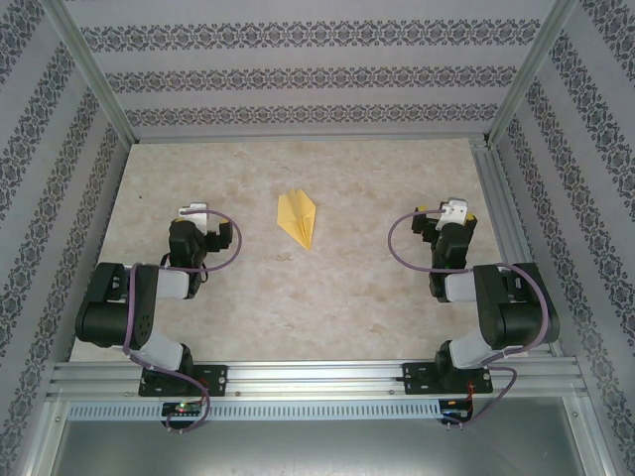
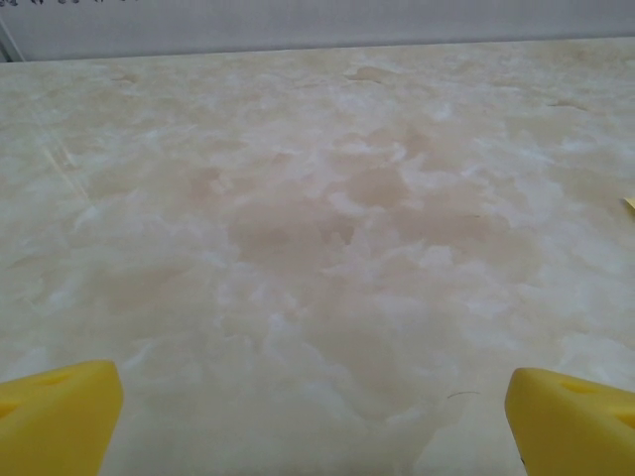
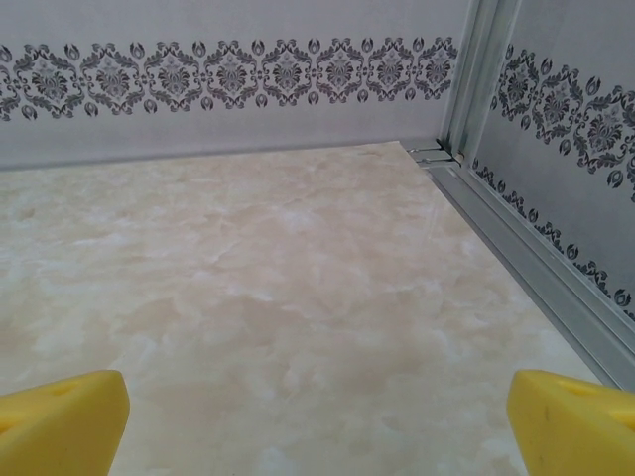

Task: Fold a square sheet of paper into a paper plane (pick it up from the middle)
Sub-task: Reset both arms

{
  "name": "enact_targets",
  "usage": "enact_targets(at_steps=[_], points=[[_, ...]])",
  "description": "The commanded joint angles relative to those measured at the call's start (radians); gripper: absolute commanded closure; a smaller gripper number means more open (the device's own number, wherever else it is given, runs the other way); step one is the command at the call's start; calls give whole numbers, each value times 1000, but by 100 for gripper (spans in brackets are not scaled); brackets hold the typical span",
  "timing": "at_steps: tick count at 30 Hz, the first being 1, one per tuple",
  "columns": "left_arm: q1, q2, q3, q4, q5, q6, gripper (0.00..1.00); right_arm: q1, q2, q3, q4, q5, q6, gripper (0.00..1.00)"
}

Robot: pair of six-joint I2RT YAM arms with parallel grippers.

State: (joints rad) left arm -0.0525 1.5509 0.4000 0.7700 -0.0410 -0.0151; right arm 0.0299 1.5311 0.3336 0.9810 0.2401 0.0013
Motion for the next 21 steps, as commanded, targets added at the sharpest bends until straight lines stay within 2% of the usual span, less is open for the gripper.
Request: enact_targets(at_steps=[1,21], points=[[11,10,3,84,17,23,0,-13,7,2,30,-15,17,2],[-1,13,22,49,32,46,0,-13,5,2,30,-15,17,2]])
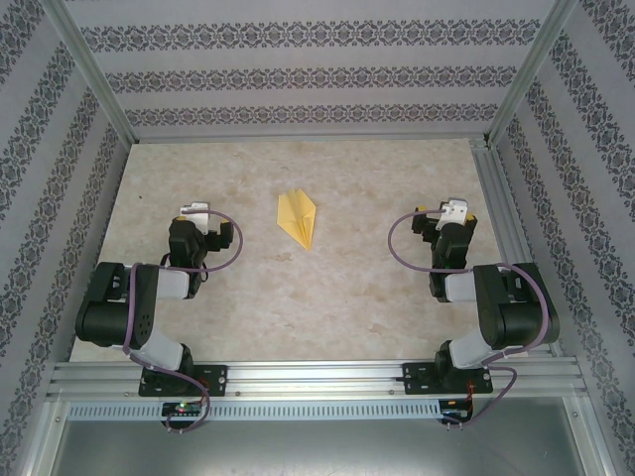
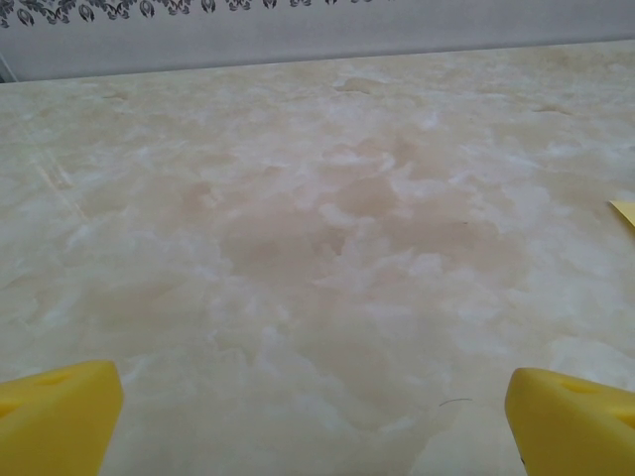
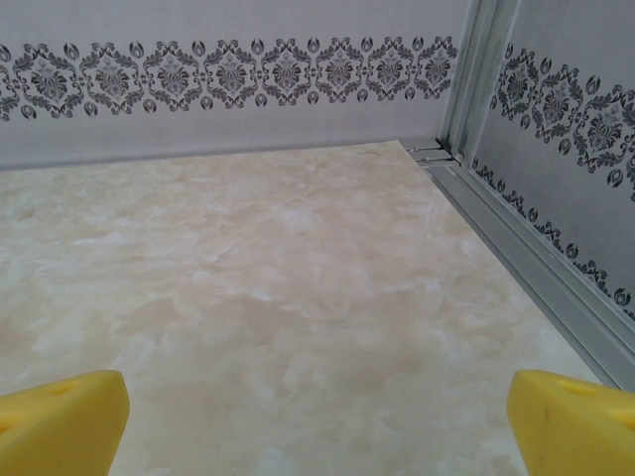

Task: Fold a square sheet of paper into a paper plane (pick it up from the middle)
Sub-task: Reset both arms

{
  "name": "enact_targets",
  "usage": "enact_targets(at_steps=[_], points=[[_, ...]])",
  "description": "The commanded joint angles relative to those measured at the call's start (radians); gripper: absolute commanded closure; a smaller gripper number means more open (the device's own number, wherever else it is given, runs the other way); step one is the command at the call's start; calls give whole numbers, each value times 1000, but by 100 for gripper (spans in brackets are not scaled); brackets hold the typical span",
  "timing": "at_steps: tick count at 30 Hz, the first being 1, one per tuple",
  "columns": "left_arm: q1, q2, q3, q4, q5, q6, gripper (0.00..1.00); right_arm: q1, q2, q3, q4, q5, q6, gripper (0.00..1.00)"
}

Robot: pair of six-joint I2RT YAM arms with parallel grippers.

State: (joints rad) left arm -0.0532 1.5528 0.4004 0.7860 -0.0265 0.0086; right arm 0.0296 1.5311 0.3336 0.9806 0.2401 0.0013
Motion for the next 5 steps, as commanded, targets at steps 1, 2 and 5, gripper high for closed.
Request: enact_targets(at_steps=[1,2,5], points=[[-2,11,21,34,15,24,0,-13,5,2,30,-15,16,2],[-3,11,20,35,11,25,0,-13,5,2,30,-15,16,2],[-5,11,20,38,10,24,0,-13,5,-2,48,-18,13,2]])
